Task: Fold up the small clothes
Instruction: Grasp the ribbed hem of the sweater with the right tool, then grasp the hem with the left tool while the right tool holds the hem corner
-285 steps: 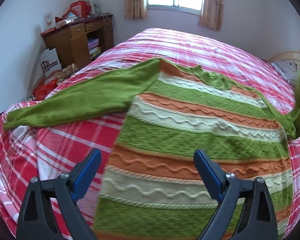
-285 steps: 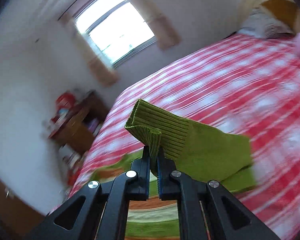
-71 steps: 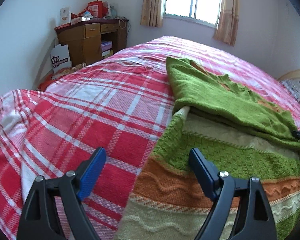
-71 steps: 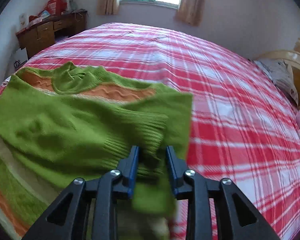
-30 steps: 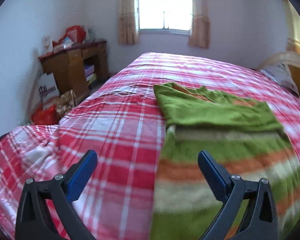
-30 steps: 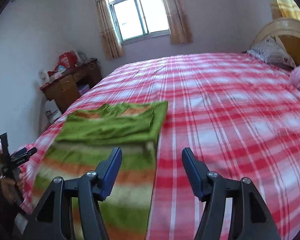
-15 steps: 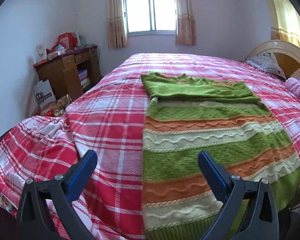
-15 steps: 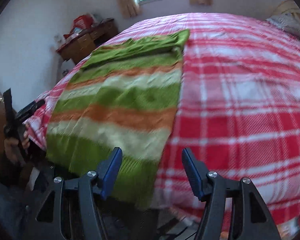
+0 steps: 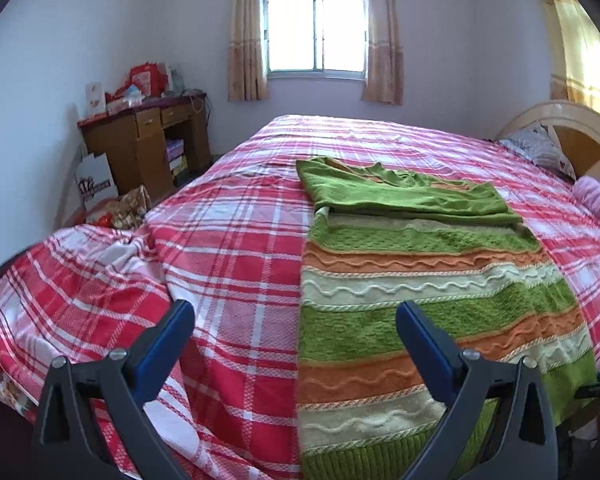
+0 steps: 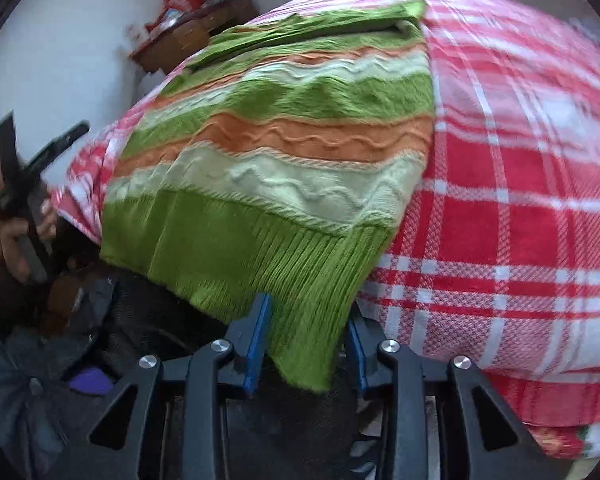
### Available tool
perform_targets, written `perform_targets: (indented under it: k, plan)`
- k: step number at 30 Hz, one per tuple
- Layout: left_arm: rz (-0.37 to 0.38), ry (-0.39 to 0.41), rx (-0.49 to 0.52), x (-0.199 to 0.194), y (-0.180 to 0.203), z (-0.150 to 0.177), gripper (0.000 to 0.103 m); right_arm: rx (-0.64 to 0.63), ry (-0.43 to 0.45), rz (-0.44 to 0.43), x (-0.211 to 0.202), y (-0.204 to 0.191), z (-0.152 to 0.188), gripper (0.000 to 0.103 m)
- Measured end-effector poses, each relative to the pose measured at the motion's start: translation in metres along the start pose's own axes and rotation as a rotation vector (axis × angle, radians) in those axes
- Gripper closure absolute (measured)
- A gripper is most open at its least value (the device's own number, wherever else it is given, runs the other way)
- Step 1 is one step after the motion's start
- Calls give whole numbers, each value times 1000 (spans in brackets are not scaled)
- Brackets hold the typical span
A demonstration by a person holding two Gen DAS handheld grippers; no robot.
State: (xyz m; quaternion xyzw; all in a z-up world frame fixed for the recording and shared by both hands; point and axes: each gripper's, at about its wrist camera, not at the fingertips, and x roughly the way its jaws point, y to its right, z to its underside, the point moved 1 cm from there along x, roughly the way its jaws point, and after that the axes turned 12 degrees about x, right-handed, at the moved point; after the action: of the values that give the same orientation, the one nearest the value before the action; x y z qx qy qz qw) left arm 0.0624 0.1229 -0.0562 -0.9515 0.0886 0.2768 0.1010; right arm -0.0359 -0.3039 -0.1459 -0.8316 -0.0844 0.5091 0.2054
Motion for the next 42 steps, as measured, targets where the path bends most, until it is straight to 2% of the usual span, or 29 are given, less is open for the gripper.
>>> perform_targets:
  k: [3, 4, 5, 6, 10, 12, 14, 18, 22, 28, 31, 33, 39, 41, 42]
  plan:
    - [-1, 4, -3, -1, -2, 1, 1, 133, -17, -101, 1, 19, -6, 67]
    - [-6, 7, 1, -2, -2, 1, 1, 145, -26, -119, 0, 22, -6, 71]
    - [-12, 10, 6, -2, -2, 0, 1, 143, -40, -108, 0, 22, -6, 89]
    - [-16, 13, 8, -3, -3, 0, 1, 136, -70, -84, 1, 22, -7, 94]
    - [-25, 23, 2, -5, -8, -5, 1, 136, -121, -146, -5, 15, -13, 95]
    - [-32, 26, -10, -5, -12, -7, 1, 141, -117, -232, -16, 5, -25, 95]
    - [-34, 26, -16, -4, -15, -9, 1, 156, -81, -328, -30, -3, -46, 95]
    - [-44, 23, -9, -1, -22, -16, 1, 220, 12, -456, -42, -7, -93, 95]
    - [-29, 34, -4, -1, -31, -23, 1, 276, 100, -455, -30, -5, -144, 96]
    - [18, 4, -2, 7, -42, -21, 1, 408, 160, -375, 13, 25, -199, 96]
    - [64, -19, 1, 10, -45, -17, 1, 463, 169, -319, 36, 40, -209, 96]
    - [116, -28, 14, 11, -45, -15, 1, 498, 158, -317, 48, 46, -209, 96]
    - [280, -34, 113, 20, -21, -11, 1, 459, 159, -296, 54, 43, -208, 96]
    - [315, -40, 101, 30, -13, -9, 4, 448, 156, -290, 55, 42, -208, 96]
    - [332, -52, 86, 38, -10, -7, 12, 446, 155, -289, 57, 41, -208, 96]
